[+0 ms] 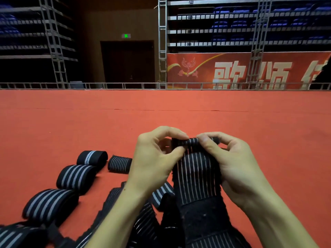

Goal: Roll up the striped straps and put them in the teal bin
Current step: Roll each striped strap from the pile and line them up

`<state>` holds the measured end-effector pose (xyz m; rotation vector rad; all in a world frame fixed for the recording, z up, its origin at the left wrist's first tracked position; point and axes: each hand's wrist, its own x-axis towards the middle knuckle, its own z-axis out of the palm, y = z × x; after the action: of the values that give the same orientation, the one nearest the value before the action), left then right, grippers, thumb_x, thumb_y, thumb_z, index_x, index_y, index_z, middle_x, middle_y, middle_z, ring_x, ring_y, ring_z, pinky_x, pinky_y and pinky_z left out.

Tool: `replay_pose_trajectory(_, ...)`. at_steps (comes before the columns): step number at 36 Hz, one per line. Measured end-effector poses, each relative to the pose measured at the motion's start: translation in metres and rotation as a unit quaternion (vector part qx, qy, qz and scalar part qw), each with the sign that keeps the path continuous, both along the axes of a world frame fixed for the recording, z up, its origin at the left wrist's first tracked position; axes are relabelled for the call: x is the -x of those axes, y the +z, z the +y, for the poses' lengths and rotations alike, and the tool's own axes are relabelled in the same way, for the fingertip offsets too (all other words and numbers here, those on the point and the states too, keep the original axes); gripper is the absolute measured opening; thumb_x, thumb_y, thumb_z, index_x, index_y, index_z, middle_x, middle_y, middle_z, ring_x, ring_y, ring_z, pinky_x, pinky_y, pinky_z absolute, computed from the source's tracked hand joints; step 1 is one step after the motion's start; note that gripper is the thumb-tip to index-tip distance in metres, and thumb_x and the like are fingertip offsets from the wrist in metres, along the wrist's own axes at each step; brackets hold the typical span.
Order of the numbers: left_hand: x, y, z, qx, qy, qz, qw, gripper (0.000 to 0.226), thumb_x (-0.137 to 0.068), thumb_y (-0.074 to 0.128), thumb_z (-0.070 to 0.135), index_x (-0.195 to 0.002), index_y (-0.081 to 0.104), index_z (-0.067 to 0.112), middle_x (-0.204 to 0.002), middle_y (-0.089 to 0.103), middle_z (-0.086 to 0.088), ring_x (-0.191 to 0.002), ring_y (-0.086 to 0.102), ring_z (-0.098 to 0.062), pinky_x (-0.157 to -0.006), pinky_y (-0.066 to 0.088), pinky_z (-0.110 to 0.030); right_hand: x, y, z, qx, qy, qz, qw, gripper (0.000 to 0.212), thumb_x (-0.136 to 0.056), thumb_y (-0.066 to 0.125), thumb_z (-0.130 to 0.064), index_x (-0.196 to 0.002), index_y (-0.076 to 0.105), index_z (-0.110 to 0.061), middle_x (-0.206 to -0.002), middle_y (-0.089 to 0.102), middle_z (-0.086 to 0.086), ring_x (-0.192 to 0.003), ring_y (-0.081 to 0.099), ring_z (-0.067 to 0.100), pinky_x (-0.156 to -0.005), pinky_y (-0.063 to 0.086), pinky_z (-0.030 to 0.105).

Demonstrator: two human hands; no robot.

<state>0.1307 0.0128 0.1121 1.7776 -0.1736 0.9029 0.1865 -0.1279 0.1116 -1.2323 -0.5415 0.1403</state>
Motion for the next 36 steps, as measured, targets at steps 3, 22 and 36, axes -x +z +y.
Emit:
replay_pose_trajectory(3,0.004,0.003,0.001,0.085,-0.084,0.036,0.992,0.032,-0.08,0.068,-0.015,-0.079,0.071,0.016,-0.089,0.075,0.004,-0.084,0.073,-0.017,-0.078,0.059,-0.029,0.002,0.004,-0.004,-0.006,0.009,-0.033,0.999,0.018,-0.067,0.072,-0.024,-0.081,0.074,-0.014,-0.076,0.069,0.015,-0.07,0.065,0.026,-0.069,0.056,0.04)
replay_pose_trajectory(22,0.01,0.011,0.0,0.049,-0.056,0.016,0.997,0.016,-0.08,0.072,0.009,-0.095,0.075,0.014,-0.09,0.076,-0.004,-0.086,0.074,-0.023,-0.079,0.061,-0.035,0.004,0.012,-0.013,-0.006,0.072,-0.027,0.997,0.031,-0.075,0.065,-0.023,-0.101,0.065,-0.006,-0.094,0.071,0.017,-0.084,0.069,0.028,-0.077,0.058,0.04)
replay_pose_trajectory(36,0.008,0.009,-0.004,0.028,-0.061,-0.085,0.994,0.028,-0.075,0.074,-0.012,-0.082,0.076,0.016,-0.096,0.07,0.0,-0.095,0.069,-0.015,-0.078,0.054,-0.021,0.01,0.021,-0.015,-0.015,0.078,0.011,0.997,0.025,-0.071,0.07,-0.025,-0.091,0.07,-0.011,-0.076,0.065,0.012,-0.063,0.062,0.018,-0.052,0.054,0.026)
